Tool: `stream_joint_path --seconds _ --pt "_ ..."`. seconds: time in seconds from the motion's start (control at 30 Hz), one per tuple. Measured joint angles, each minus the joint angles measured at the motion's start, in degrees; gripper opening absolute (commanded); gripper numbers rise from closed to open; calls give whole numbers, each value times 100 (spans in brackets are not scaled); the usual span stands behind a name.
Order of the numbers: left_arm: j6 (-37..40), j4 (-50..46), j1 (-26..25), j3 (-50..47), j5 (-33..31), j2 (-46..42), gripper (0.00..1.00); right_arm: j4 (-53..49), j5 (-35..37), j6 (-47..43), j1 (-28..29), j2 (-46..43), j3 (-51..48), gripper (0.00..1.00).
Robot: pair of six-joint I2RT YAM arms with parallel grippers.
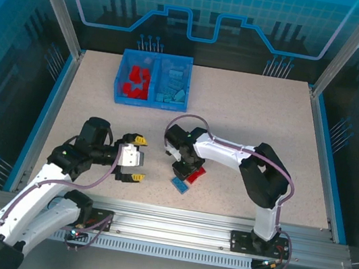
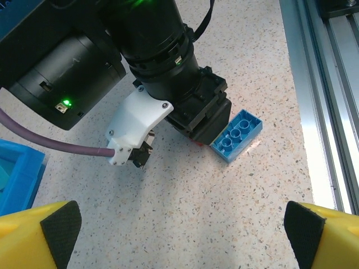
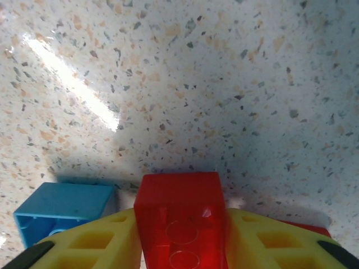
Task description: Sort the legos into containers by color
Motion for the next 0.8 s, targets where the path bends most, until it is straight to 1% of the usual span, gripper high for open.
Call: stream_joint_path --seconds 0.2,0.37,0.53,0.67,0.73,0.8 --pt "42 2 0 -7 11 33 99 -39 293 -24 -72 17 98 25" --pt "28 133 0 -85 4 9 99 -33 308 44 -227 -48 245 25" --pt "-271 446 2 -245 -83 -315 99 118 146 260 -428 -492 741 26" --pt "-903 811 83 -262 -398 -551 99 575 105 457 -490 -667 1530 28" --pt "-1362 1014 243 -262 -529 -603 99 798 114 562 -490 -573 1985 28" --pt "-1956 1239 490 -260 -645 -610 99 1062 118 693 -501 -282 2625 28"
